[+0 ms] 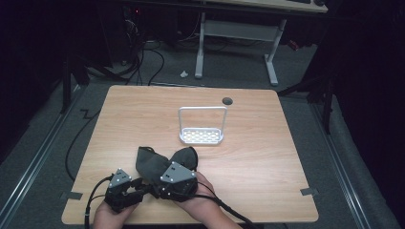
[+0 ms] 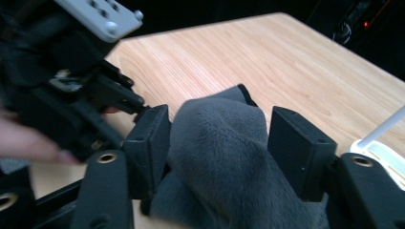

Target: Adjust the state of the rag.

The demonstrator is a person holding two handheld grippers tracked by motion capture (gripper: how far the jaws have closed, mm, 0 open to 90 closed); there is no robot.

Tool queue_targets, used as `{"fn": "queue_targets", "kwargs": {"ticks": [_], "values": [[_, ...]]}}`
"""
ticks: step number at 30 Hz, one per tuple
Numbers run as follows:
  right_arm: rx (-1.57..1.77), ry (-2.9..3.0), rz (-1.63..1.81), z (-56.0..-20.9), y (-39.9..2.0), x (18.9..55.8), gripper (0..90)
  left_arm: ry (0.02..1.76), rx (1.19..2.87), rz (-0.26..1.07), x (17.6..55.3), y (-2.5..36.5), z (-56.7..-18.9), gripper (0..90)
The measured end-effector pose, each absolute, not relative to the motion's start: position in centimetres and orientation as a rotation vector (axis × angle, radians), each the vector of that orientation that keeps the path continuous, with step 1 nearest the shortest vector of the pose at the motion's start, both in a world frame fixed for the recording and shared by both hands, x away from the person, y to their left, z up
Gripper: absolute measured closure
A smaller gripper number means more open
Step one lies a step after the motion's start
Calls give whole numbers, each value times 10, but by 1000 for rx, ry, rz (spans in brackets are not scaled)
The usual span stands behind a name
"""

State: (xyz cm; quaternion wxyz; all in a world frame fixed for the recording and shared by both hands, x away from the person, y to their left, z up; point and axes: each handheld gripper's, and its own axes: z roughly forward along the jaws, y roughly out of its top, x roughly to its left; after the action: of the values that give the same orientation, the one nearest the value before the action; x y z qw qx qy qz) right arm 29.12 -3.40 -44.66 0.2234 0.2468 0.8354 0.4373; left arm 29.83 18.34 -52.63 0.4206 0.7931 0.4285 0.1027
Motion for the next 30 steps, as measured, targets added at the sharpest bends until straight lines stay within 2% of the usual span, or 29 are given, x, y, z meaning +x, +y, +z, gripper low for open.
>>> {"fn": "queue_targets", "kwargs": {"ticks": [2,5,7,11,16,21,26,27,30], "values": [[687,2324,1161,-452,-30,297,454,1061,2010,275,298,179,-526,506],[679,2318,1086,-460,-30,299,735,1045,2051,310,297,172,-527,510],[673,2278,1100,-458,-35,295,794,1038,2092,335,296,166,-529,512],[695,2219,1136,-448,-58,287,794,1039,2105,367,295,158,-530,524],[821,2153,1143,-450,-111,278,783,1036,2109,391,293,155,-530,534],[968,2159,1059,-481,-160,272,784,1032,2106,389,293,153,-530,538],[1086,2231,951,-516,-178,281,775,1001,2109,389,290,144,-531,537],[1094,2237,937,-519,-178,283,762,996,2112,389,290,142,-531,537],[1107,2214,952,-509,-178,285,612,990,2110,376,288,141,-531,537]]}}
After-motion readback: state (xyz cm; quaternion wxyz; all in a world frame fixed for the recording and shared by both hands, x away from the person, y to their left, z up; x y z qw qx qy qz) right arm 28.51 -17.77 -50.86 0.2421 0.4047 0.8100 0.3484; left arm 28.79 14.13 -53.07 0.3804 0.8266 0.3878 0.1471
